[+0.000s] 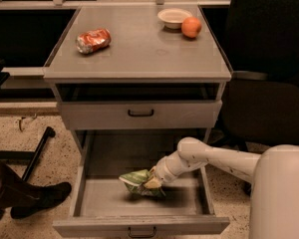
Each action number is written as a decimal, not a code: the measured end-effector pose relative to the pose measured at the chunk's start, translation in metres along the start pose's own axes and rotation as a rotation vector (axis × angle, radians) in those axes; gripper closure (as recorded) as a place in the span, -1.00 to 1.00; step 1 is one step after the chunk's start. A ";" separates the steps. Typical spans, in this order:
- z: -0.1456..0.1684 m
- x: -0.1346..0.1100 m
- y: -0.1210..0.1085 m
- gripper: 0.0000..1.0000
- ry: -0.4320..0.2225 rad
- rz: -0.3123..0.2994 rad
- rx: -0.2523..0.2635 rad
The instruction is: Place green jalapeno chip bag into middle drawer
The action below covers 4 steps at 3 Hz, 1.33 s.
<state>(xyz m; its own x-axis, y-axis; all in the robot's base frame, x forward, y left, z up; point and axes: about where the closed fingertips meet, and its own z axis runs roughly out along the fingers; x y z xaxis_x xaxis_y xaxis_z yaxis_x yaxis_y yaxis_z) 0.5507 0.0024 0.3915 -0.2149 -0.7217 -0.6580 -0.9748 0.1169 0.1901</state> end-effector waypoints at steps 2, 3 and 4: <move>0.000 0.000 0.000 -0.77 0.000 0.000 0.000; 0.000 0.000 0.000 -1.00 0.000 0.000 0.000; 0.000 0.000 0.000 -1.00 0.000 0.000 0.000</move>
Offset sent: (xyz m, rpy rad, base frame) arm 0.0000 0.0000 0.0000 0.0000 0.0000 0.0000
